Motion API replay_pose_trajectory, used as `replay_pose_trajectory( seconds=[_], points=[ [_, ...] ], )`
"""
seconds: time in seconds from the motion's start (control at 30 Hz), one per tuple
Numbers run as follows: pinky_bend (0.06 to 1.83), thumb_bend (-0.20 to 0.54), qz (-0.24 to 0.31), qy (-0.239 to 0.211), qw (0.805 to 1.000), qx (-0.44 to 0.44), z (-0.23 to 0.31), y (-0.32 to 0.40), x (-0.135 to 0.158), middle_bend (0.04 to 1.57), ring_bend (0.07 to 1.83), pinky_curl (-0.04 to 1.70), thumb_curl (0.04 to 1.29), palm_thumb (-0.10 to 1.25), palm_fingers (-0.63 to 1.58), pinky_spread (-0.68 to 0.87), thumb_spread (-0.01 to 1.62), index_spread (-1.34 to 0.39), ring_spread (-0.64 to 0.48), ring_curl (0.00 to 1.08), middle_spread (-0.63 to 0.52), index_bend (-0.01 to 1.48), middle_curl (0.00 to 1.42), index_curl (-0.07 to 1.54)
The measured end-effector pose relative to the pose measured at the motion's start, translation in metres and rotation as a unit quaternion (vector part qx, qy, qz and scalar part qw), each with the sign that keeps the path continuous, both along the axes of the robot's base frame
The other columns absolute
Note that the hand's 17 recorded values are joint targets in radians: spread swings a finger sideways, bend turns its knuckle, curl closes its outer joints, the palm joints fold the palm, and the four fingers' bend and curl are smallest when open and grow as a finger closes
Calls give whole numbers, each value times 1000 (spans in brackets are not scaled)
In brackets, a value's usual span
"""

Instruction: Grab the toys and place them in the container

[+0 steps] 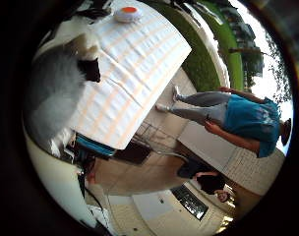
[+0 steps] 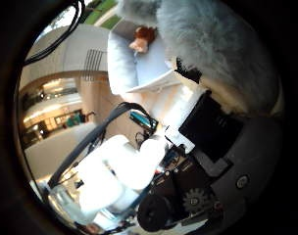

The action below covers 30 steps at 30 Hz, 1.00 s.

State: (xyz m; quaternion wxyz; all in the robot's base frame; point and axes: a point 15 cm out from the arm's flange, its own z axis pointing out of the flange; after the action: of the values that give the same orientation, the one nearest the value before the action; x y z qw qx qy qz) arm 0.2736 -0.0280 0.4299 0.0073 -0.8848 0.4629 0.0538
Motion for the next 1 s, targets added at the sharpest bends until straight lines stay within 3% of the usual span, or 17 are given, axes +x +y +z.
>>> replay_pose_trajectory(
  seconds=[0.1,0.23,0.33,0.43,0.6,0.67,0.73,0.77,0.8,0.83,0.93,1.0],
  points=[
    [1488,-16,-6,-28,998,57,32,41,4,1150,1301,734,537,990,957,189,1198,-836,-131,859,-252,702,979,326],
    [1518,-16,4,-29,993,113,45,103,10,1191,1337,778,550,986,904,162,1203,-877,-143,885,-251,764,1013,382],
    [1534,-20,10,-59,990,130,47,139,33,1219,1364,805,557,974,865,147,1206,-899,-148,900,-249,793,1032,426],
    [1545,-26,4,-73,987,141,25,173,60,1245,1399,832,556,939,828,136,1209,-916,-152,911,-246,810,1047,475],
    [1464,-25,-6,-31,990,135,-47,204,87,1205,1394,833,538,892,810,155,1218,-870,-105,867,-218,856,1018,586],
    [1432,-28,-11,-17,991,130,-66,208,94,1133,1317,807,529,877,793,191,1217,-807,-64,820,-187,845,969,617],
    [1356,-35,-11,6,993,120,-85,209,96,999,1229,800,516,845,524,229,1210,-678,-19,783,-158,786,902,641],
    [1311,-40,-7,26,995,98,-100,203,95,861,1175,820,510,822,181,265,1198,-580,40,784,-139,750,855,661],
    [1274,-39,-1,34,996,84,-107,198,95,795,1141,804,508,817,66,281,1192,-549,65,768,-125,735,821,659],
    [1181,-37,6,42,997,67,-114,193,94,632,955,757,504,810,-258,313,1174,-510,125,689,-78,660,737,615],
    [1049,-31,37,65,997,17,-125,178,95,413,717,636,498,810,-354,359,1142,-504,201,545,-5,484,609,503],
    [958,-25,61,62,996,13,-116,178,103,271,601,562,496,821,-286,399,1123,-498,249,456,46,340,530,432]
  ],
)
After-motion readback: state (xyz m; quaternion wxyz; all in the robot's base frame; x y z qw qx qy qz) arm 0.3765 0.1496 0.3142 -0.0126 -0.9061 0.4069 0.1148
